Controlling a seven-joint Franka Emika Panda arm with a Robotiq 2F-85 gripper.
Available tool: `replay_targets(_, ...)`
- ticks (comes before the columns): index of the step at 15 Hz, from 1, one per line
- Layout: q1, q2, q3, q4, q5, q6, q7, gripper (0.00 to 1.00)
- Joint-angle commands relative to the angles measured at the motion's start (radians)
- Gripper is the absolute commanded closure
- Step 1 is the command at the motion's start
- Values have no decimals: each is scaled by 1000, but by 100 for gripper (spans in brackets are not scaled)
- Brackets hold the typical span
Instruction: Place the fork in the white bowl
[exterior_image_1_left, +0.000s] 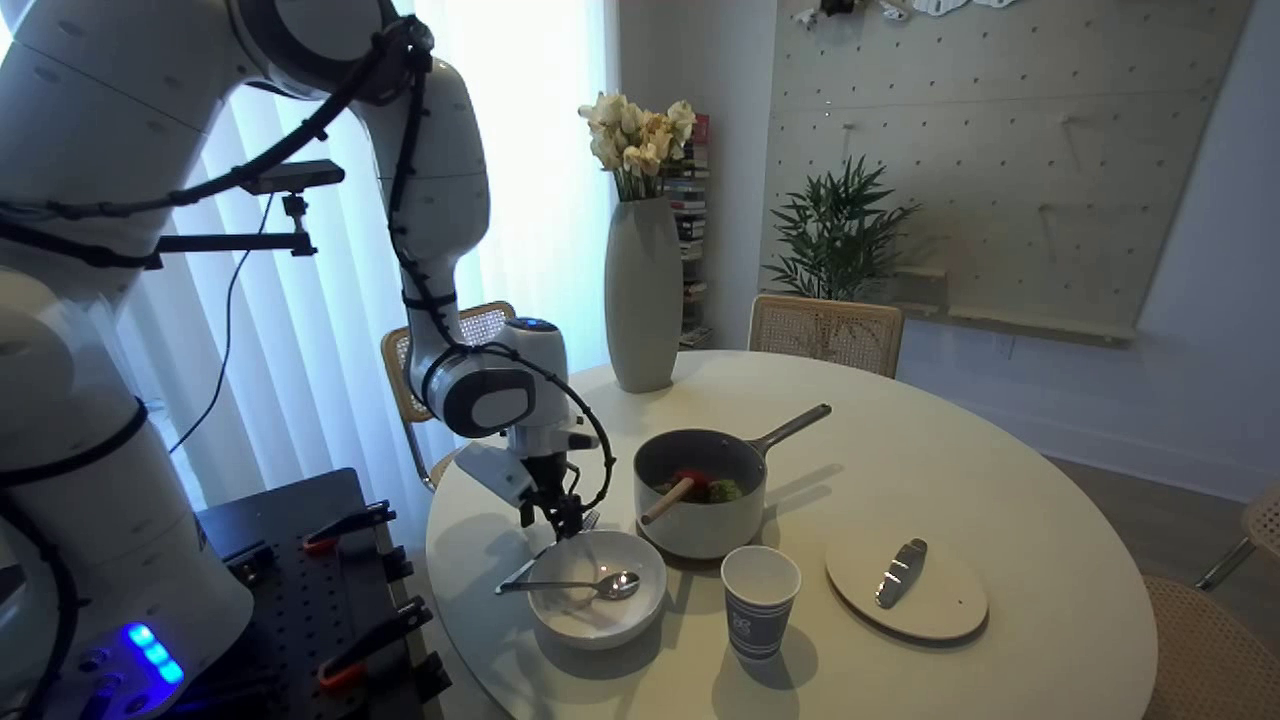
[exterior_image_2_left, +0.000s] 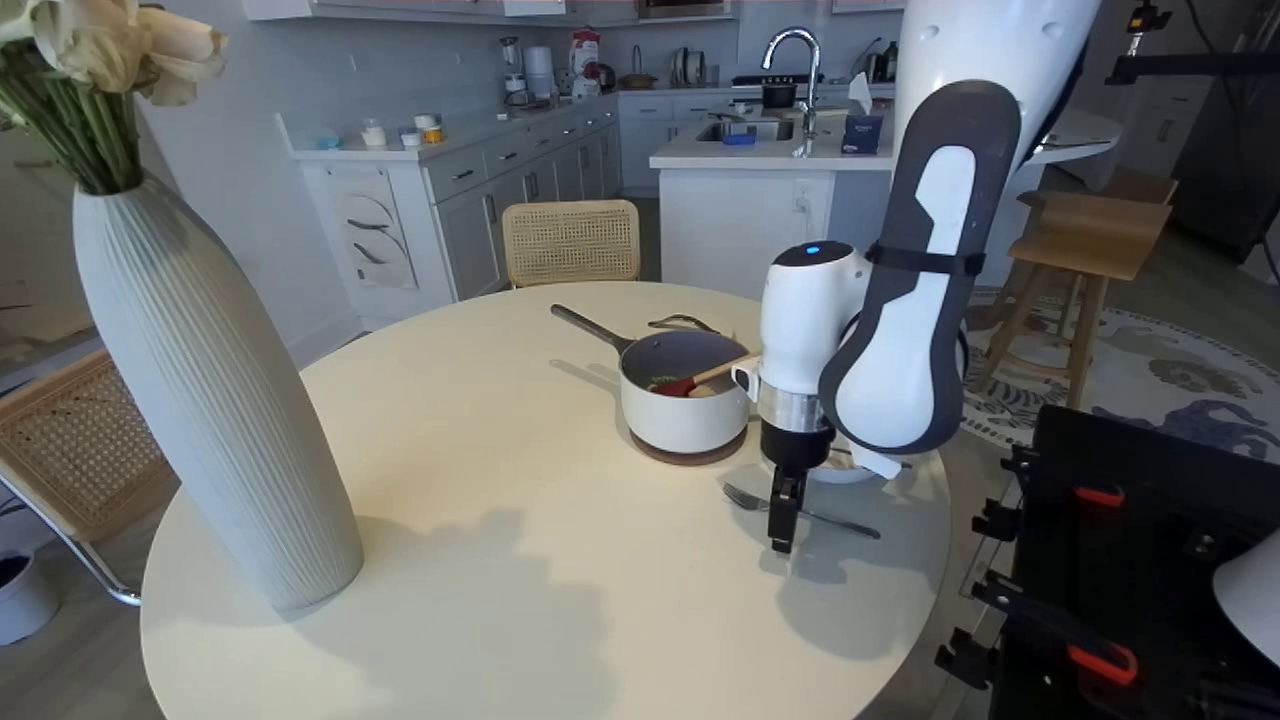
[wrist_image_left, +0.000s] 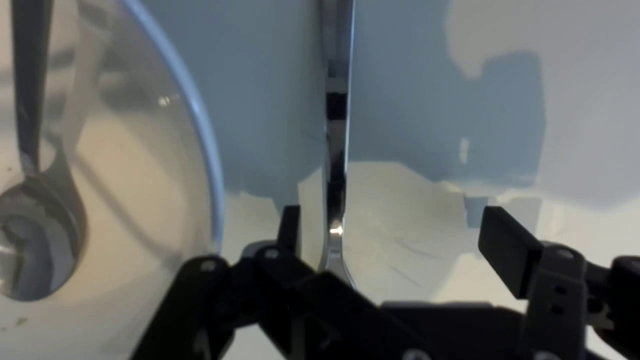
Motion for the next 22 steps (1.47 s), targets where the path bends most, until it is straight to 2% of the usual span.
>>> replay_targets(1,20,16,-18,9,-19,26,42,40)
replay_targets(8,21,9,-24,8,-18,33,42,93)
replay_targets(10,20,9,-23,8,-18,38,41,100)
replay_targets(16,12,-6,-19,4,-16,26,40,98)
replay_targets(22,-59,-198,29,-26,-23,-123,4,98)
